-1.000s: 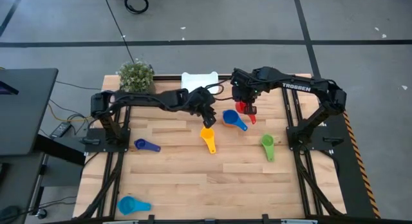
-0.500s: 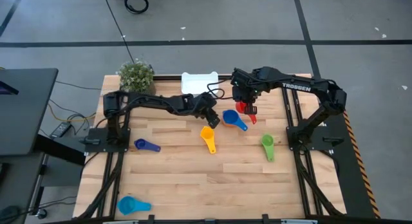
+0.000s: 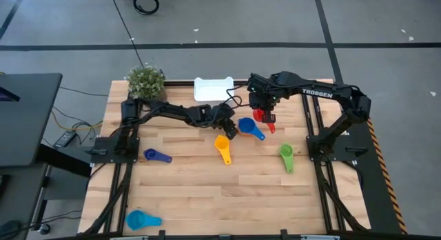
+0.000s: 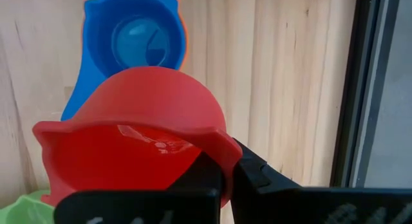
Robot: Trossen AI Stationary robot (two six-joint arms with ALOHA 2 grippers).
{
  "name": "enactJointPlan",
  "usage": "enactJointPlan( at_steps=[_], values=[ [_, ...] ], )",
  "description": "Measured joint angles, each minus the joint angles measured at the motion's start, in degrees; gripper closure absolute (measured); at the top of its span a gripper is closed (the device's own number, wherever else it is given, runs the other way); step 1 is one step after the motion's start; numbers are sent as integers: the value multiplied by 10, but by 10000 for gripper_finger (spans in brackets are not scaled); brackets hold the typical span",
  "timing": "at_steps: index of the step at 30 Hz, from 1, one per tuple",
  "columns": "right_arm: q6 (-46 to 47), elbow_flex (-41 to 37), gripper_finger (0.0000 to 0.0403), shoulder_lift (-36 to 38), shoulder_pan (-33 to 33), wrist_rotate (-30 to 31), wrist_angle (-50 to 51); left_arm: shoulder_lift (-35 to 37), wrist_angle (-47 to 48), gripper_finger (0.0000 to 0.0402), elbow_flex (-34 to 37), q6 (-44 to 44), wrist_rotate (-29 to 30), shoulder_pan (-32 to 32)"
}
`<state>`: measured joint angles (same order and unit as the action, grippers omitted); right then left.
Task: Nest measuring cups in basket
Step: Stack the red measuring cup on top of the blue measuring cup
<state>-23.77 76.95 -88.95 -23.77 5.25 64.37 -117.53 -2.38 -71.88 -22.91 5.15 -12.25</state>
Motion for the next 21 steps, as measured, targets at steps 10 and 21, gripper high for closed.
enactJointPlan(
  at_steps=[10, 21],
  values=[
    [0, 0, 393, 0, 0, -6, 1, -18, -48, 299, 0, 26, -8, 11],
    [-4, 0, 393, 0, 0, -9, 1, -26, -71, 299, -1, 20, -9, 32]
  ],
)
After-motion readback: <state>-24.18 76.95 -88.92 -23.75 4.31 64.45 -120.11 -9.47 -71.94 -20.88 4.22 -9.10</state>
